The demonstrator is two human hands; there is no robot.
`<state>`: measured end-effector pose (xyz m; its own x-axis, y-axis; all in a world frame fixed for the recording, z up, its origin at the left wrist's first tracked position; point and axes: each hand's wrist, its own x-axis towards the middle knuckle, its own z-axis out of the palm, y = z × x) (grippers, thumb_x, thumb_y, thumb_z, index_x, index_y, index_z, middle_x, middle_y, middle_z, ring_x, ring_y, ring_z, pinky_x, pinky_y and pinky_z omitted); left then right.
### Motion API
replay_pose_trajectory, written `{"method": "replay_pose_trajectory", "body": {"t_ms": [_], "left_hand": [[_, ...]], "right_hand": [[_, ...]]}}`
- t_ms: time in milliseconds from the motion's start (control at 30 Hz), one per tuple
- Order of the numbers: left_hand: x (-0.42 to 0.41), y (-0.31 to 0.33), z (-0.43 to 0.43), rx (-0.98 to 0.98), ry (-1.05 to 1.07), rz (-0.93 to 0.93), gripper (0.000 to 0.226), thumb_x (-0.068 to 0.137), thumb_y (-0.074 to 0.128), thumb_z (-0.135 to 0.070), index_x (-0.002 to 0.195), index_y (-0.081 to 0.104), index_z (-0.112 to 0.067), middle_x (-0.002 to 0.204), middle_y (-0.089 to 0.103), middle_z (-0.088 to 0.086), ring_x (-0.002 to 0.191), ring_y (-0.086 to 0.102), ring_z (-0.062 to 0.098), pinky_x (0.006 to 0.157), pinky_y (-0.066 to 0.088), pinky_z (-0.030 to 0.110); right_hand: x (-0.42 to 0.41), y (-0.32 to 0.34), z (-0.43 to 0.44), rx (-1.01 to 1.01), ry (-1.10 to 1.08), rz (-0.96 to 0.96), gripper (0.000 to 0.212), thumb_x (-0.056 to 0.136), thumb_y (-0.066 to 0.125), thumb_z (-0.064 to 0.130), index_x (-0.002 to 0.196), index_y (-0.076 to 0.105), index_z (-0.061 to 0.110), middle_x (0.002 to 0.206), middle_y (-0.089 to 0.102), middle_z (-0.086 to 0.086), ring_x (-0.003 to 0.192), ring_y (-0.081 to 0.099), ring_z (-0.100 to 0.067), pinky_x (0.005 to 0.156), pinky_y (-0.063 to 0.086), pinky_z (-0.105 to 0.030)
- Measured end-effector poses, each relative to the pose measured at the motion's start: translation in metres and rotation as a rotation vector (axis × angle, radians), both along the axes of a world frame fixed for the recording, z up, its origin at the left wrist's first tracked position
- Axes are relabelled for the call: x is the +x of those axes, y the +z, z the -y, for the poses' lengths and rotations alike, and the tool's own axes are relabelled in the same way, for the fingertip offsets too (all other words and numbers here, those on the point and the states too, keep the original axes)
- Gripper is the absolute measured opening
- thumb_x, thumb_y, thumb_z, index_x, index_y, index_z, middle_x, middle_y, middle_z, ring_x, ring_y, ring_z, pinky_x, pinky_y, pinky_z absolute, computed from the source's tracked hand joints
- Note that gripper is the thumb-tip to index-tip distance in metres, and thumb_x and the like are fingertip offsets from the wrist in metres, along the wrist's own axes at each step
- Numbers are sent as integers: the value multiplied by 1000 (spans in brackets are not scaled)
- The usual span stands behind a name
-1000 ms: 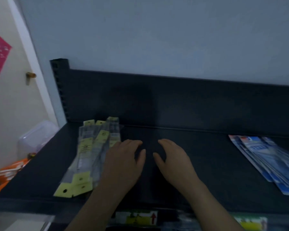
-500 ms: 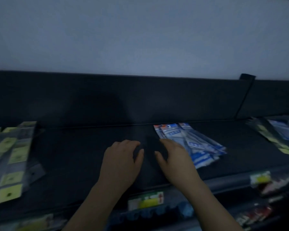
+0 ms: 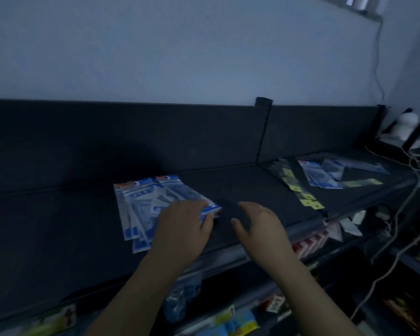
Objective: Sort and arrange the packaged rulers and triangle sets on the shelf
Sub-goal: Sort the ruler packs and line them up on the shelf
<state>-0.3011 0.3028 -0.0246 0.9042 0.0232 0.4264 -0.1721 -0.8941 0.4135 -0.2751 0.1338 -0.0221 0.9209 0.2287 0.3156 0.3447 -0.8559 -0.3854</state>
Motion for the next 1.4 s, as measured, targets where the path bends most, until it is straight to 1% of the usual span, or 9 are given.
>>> {"method": "replay_pose_trajectory", "body": {"t_ms": [133,600,733,833,933,1033,1133,1233,1400], "left_hand": [[38,3,41,-12,-65,8,37,96,43,-42,121,59,-20,109,66,-2,102,58,18,89,46,39],[208,9,156,-21,-199,-149,38,96,46,-39,128,54,-20,113,63,-2,102,57,13,88,50,35],[244,8,194,-28,-223,-223,31,95,48,-36,115,60,-15,105,65,1,93,59,13,81,51,34],[272,1,220,-74,-214,-278,21,94,51,-33,92,62,-15,91,64,0,78,58,13,65,50,30],[298,-10,246,-115,-168,-361,24,93,53,-32,80,58,-13,84,62,1,76,58,17,61,47,27],[325,-20,270,-146,-82,-425,32,89,55,-37,91,66,-7,95,68,10,87,64,25,74,54,34],[341,-23,290,-154,18,-463,34,77,67,-39,93,67,-9,99,68,8,89,64,22,74,54,31],[351,-26,302,-123,143,-413,55,64,77,-43,107,62,-12,110,61,8,98,60,24,79,52,31],[356,-25,305,-230,133,-455,24,74,76,-23,75,53,-16,80,55,-3,72,53,11,52,40,23]], "right_hand": [[31,-3,44,5,-63,-28,48,96,50,36,139,45,15,140,50,0,127,46,-15,111,32,-37],[172,3,167,48,-274,-81,41,94,53,29,131,53,13,131,58,-6,117,54,-23,98,43,-34],[203,-3,201,49,-296,-119,33,94,51,27,120,59,9,124,61,-9,110,57,-25,91,46,-34],[227,-5,227,63,-307,-138,38,95,51,29,128,56,11,131,57,-9,114,56,-25,92,47,-34],[255,-13,256,14,-283,-150,35,95,50,28,126,57,11,129,58,-9,112,57,-26,90,48,-34],[281,-19,283,-46,-243,-173,34,93,52,27,121,59,10,126,60,-9,112,56,-25,91,46,-33],[304,-26,306,-129,-149,-150,26,92,52,30,107,64,12,112,63,-4,104,58,-24,87,47,-33],[320,-35,322,-144,-50,-149,24,93,50,32,105,64,17,109,59,1,103,57,-21,87,45,-33],[340,-45,336,-153,8,-107,27,95,45,34,114,62,25,125,55,8,113,53,-18,99,39,-36]]}}
